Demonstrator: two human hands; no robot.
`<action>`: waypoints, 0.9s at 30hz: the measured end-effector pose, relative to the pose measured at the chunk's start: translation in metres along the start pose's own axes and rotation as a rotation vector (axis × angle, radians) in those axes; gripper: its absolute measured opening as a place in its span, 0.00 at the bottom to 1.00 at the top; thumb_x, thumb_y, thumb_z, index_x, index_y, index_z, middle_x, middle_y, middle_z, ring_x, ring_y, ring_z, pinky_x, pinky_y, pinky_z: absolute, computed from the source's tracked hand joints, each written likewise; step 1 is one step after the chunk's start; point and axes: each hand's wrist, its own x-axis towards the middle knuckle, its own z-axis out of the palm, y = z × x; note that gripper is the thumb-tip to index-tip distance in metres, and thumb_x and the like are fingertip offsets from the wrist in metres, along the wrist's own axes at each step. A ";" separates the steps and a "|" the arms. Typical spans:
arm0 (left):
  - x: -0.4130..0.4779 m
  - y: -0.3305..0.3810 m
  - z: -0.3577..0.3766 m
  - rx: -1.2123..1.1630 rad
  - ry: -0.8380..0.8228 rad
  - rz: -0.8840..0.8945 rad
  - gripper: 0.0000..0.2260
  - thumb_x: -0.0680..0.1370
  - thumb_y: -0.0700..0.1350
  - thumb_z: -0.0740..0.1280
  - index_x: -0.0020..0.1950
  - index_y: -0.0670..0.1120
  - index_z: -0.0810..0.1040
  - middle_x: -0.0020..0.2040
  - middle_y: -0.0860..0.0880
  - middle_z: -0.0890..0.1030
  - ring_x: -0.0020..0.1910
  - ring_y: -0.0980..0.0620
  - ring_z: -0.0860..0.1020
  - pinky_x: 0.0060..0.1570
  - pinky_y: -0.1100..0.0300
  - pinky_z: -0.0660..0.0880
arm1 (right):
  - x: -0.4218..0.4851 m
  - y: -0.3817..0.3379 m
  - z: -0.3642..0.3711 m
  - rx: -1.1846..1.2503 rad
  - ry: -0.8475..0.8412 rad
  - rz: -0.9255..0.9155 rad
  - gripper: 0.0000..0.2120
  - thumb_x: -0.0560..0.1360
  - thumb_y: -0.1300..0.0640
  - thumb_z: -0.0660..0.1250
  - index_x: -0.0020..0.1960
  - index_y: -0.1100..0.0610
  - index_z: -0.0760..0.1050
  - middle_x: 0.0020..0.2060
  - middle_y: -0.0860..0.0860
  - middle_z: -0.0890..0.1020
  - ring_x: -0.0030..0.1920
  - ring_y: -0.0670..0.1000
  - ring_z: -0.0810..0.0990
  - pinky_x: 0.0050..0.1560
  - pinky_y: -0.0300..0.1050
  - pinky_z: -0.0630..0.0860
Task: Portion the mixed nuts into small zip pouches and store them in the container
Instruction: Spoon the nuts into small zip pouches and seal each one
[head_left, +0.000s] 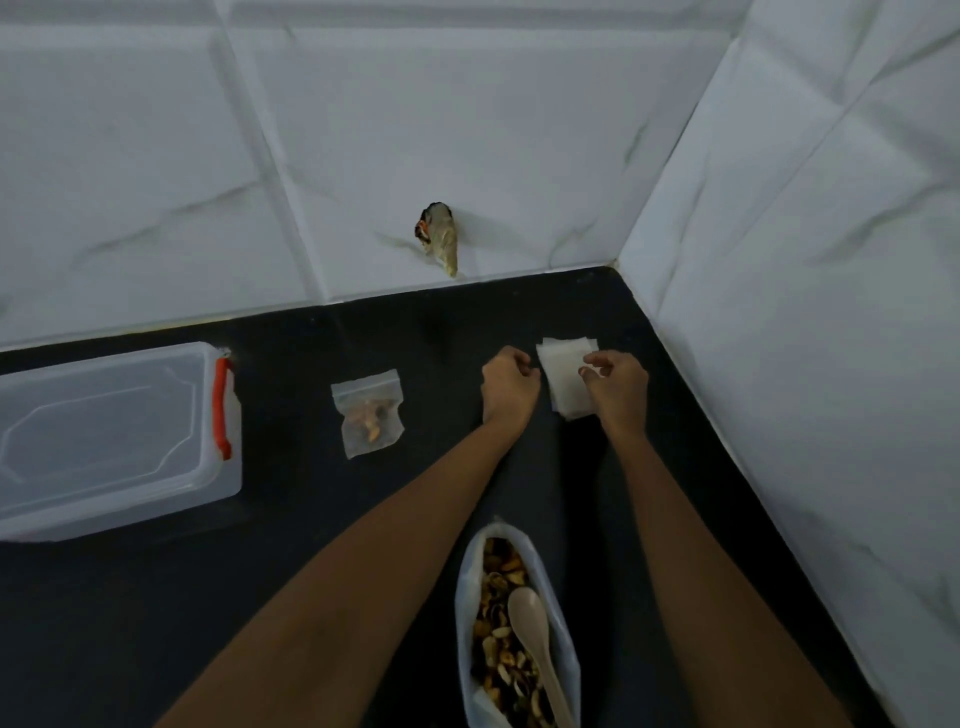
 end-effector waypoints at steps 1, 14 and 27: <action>0.003 0.002 0.005 0.008 -0.001 -0.011 0.10 0.75 0.38 0.66 0.56 0.37 0.75 0.53 0.40 0.79 0.53 0.45 0.78 0.53 0.56 0.73 | 0.004 0.002 0.000 -0.016 0.003 0.002 0.11 0.73 0.63 0.67 0.55 0.59 0.77 0.57 0.56 0.76 0.56 0.52 0.76 0.55 0.42 0.72; 0.025 0.003 0.030 0.085 0.006 -0.075 0.10 0.74 0.43 0.69 0.54 0.41 0.79 0.54 0.43 0.81 0.54 0.47 0.79 0.53 0.57 0.73 | 0.026 0.013 0.008 -0.023 -0.106 0.103 0.19 0.71 0.63 0.70 0.61 0.59 0.73 0.57 0.56 0.75 0.56 0.52 0.75 0.53 0.41 0.70; 0.018 0.007 0.027 -0.127 -0.010 -0.046 0.09 0.77 0.39 0.65 0.54 0.38 0.80 0.53 0.41 0.81 0.53 0.46 0.78 0.53 0.60 0.73 | 0.025 0.011 -0.002 0.230 -0.093 0.197 0.12 0.74 0.61 0.66 0.57 0.60 0.74 0.56 0.54 0.76 0.52 0.47 0.73 0.51 0.38 0.68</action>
